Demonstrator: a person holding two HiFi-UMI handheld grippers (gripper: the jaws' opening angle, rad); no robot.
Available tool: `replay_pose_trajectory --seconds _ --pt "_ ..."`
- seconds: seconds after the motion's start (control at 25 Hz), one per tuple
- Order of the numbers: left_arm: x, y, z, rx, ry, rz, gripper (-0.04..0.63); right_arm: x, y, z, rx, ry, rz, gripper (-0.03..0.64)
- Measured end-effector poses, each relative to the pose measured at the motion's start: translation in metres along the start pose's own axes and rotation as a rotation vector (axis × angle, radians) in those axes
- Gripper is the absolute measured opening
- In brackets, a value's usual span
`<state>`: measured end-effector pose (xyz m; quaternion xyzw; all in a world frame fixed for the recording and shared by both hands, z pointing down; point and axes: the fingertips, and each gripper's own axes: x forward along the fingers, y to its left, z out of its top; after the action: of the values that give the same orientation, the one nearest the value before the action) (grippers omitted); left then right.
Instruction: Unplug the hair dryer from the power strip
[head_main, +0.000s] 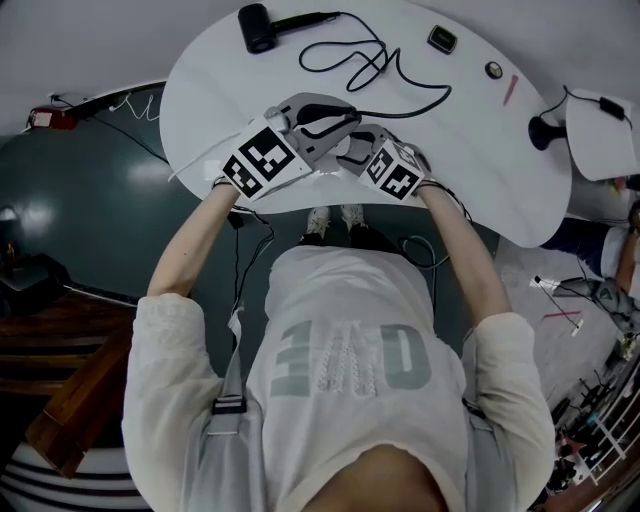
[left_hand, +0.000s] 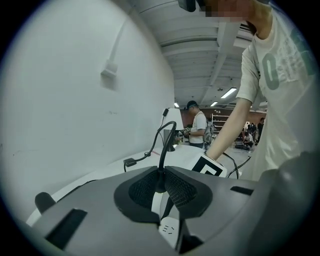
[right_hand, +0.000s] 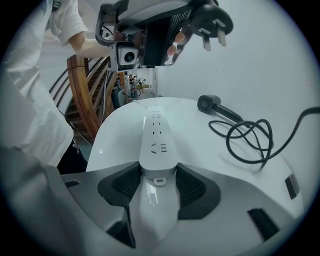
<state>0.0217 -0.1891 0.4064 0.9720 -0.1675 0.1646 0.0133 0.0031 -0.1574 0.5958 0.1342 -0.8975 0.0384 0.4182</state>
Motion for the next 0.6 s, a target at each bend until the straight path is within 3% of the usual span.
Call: replay_pose_trajectory --seconds 0.24,0.6 --pt "0.007 0.015 -0.021 0.044 0.075 0.077 0.054 0.000 -0.001 0.001 0.002 -0.003 -0.006 0.236" --pt "0.014 0.072 -0.101 -0.083 0.247 0.192 0.055 0.000 0.002 0.002 0.008 -0.010 0.002 0.236"
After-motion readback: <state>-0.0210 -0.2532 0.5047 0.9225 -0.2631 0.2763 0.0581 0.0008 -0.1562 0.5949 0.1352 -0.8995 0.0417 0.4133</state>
